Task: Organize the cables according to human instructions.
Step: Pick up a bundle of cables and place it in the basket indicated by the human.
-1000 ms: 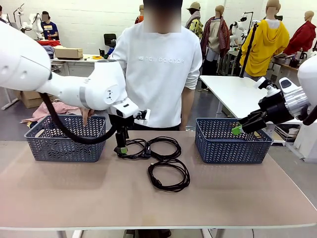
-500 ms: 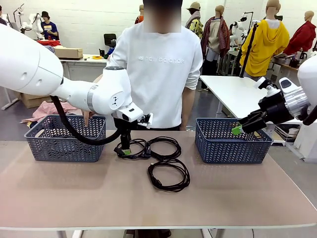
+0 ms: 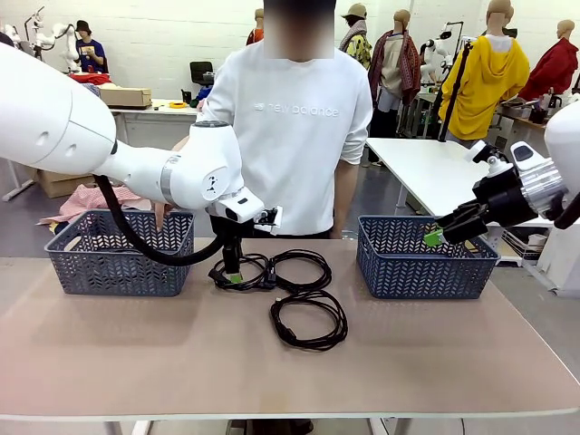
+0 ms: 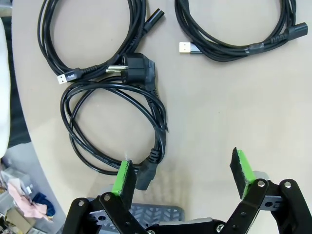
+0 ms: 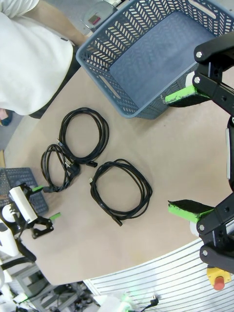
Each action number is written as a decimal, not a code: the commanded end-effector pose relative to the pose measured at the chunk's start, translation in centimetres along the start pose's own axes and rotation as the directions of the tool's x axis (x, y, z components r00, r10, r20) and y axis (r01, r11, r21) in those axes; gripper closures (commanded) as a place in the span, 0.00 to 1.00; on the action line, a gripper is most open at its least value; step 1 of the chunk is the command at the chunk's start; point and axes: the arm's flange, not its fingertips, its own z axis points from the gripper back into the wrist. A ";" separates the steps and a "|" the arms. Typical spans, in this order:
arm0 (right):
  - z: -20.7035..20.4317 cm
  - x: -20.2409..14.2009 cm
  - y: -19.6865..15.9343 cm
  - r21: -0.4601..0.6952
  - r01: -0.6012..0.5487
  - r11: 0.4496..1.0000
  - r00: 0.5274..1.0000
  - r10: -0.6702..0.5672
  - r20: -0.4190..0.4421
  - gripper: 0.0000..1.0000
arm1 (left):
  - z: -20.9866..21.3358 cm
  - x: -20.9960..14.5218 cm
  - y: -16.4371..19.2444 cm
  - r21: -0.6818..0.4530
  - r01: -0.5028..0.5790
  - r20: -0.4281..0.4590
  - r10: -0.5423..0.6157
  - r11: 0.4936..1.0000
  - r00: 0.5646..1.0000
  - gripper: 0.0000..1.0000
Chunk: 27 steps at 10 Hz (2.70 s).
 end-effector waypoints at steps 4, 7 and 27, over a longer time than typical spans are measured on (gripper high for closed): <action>-0.1 0.1 -0.3 0.012 -0.018 1.000 0.999 0.018 0.033 0.00 | -2.1 0.5 2.4 -0.014 0.022 -0.036 -0.023 1.000 0.999 0.00; -0.1 0.1 -0.3 0.012 -0.018 1.000 0.999 0.018 0.033 0.00 | -3.7 0.8 3.5 -0.041 0.032 -0.072 -0.035 0.999 0.997 0.00; -0.1 0.1 -0.3 0.012 -0.018 1.000 0.999 0.018 0.033 0.00 | -7.6 0.3 4.1 -0.088 0.000 -0.112 -0.010 0.996 0.994 0.61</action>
